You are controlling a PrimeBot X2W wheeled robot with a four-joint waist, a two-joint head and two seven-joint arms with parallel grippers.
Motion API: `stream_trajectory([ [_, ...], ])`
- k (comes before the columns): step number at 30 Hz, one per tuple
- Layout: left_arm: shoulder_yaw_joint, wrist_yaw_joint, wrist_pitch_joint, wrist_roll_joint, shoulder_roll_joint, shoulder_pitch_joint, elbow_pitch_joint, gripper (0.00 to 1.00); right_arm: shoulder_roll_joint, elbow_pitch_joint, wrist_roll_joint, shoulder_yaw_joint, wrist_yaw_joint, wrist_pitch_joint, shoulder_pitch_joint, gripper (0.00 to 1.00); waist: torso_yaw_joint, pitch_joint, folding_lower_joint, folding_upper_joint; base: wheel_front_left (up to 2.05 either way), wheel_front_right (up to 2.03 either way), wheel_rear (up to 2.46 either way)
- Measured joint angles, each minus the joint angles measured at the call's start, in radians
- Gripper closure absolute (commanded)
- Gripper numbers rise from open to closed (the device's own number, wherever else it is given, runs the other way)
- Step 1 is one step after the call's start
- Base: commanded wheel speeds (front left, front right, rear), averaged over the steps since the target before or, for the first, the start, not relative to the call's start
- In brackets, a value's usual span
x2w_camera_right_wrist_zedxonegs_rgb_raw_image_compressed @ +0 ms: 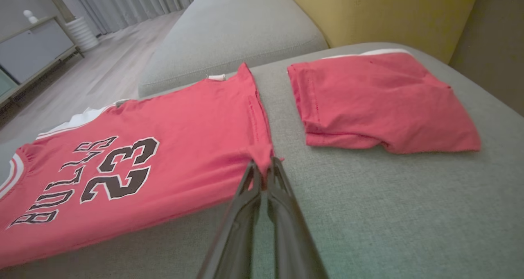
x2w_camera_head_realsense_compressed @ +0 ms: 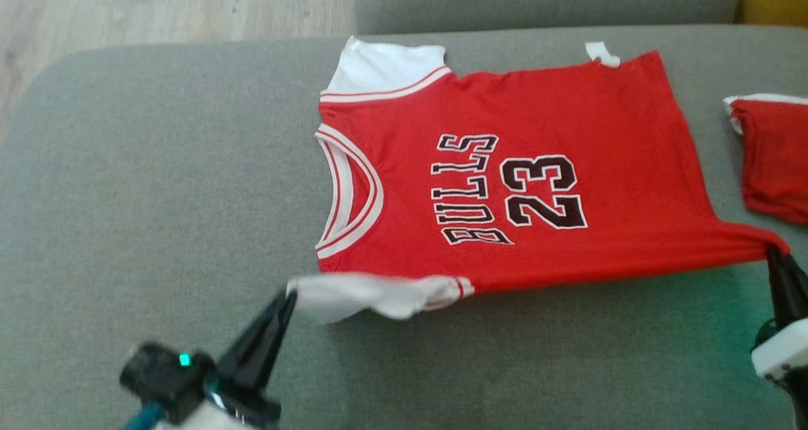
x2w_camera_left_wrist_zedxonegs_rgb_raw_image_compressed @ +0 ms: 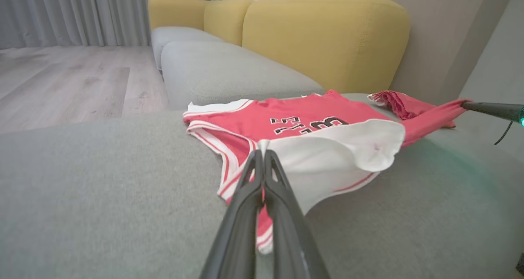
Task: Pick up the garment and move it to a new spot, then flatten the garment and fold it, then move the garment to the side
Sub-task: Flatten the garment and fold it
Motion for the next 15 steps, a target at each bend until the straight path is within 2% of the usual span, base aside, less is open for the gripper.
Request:
stream_trajectory([
  [7, 0.002, -0.027, 0.007, 0.03, 0.001, -0.163, 0.035, 1.0, 0.016, -0.006, -0.013, -0.005, 0.0, 0.044, -0.092, 1.0, -0.004, 0.065, 0.0001, 0.0, 0.0, 0.0, 0.0],
  [15, -0.015, -0.053, 0.009, 0.074, -0.003, -0.439, 0.114, 1.0, 0.015, 0.02, -0.036, -0.026, 0.0, 0.081, -0.231, 1.0, 0.013, 0.153, 0.0002, 0.0, 0.0, 0.0, 0.0],
])
